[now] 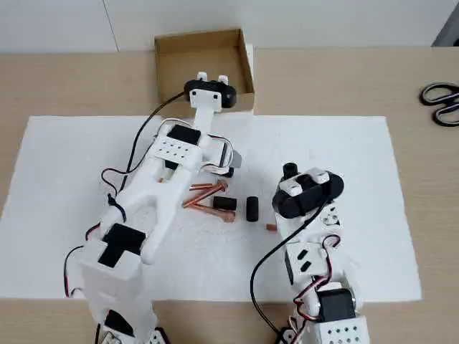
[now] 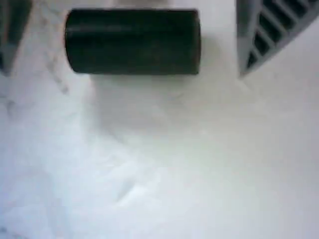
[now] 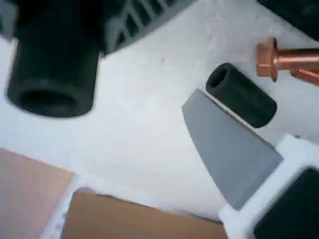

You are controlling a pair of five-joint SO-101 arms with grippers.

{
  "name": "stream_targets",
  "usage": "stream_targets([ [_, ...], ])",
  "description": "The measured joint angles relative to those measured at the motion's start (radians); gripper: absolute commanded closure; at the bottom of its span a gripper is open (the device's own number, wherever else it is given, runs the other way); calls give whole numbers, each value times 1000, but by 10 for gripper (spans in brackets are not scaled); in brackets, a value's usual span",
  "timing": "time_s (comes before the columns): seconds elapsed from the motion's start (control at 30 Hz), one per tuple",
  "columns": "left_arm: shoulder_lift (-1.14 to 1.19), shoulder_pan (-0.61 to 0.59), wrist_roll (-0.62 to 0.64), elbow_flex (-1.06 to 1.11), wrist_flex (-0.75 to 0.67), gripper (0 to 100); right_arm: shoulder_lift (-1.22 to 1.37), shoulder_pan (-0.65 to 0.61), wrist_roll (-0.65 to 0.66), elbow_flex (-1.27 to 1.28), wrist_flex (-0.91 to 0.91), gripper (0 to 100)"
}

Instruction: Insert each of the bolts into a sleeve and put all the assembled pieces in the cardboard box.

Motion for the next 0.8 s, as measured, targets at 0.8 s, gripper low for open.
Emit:
stream_targets([
  [0.8,20,-230,-239,-327,416,720,0,0,0,0,0,994],
])
